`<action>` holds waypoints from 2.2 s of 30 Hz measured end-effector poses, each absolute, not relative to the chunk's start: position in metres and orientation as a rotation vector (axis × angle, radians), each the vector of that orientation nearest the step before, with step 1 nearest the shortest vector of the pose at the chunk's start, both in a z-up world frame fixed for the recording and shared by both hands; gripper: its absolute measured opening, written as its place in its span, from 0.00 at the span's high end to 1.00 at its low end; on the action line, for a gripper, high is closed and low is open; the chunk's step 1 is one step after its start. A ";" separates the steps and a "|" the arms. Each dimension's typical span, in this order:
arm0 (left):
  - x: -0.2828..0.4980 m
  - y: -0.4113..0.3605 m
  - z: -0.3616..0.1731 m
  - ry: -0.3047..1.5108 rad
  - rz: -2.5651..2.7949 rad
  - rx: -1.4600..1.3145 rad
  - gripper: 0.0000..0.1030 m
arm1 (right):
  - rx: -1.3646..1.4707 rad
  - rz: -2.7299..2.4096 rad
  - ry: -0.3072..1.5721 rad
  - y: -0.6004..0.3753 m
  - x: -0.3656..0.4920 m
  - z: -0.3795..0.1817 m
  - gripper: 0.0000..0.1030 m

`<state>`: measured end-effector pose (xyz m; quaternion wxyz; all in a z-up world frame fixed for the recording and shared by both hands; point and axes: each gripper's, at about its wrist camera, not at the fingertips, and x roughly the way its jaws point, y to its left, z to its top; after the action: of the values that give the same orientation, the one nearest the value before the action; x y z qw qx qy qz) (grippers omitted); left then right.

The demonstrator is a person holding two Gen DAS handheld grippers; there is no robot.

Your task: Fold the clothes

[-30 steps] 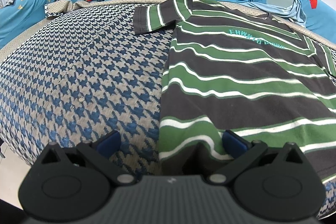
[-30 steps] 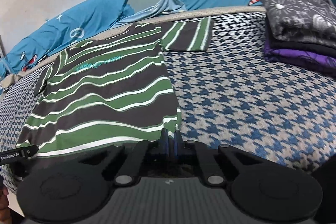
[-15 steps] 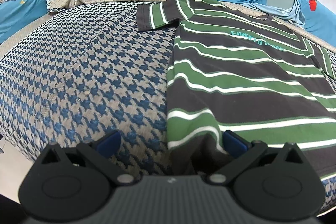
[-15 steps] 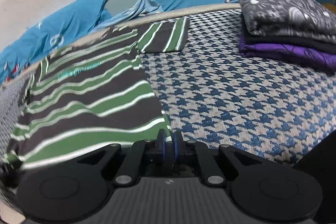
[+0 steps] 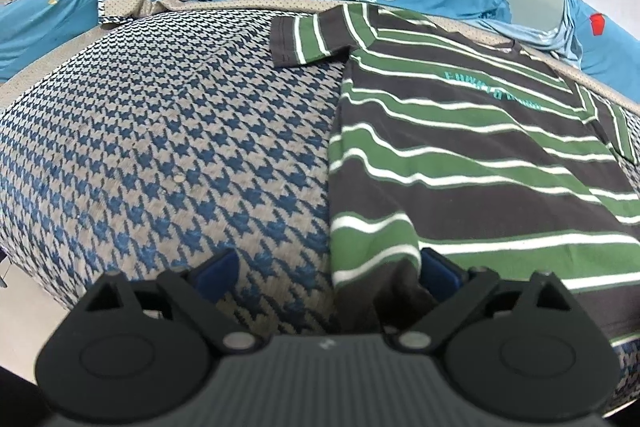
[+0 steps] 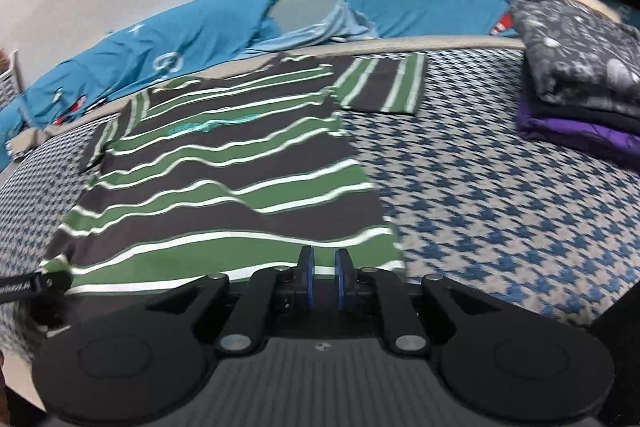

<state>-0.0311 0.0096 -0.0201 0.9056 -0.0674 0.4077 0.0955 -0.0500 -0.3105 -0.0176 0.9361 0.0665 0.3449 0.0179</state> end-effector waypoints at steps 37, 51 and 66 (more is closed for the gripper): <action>-0.034 0.049 -0.007 0.809 0.369 -0.255 0.16 | 0.007 0.374 0.763 -0.223 -0.060 -0.034 0.78; -0.030 0.050 -0.007 0.806 0.361 -0.258 0.10 | 0.008 0.388 0.777 -0.220 -0.059 -0.036 0.78; -0.029 0.048 -0.002 0.790 0.379 -0.268 0.07 | 0.003 0.404 0.777 -0.216 -0.060 -0.036 0.77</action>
<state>-0.0289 0.0482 -0.0017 0.8969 -0.1294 0.3813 0.1830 -0.0605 -0.2160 -0.0362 0.9057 0.0014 0.3760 0.1955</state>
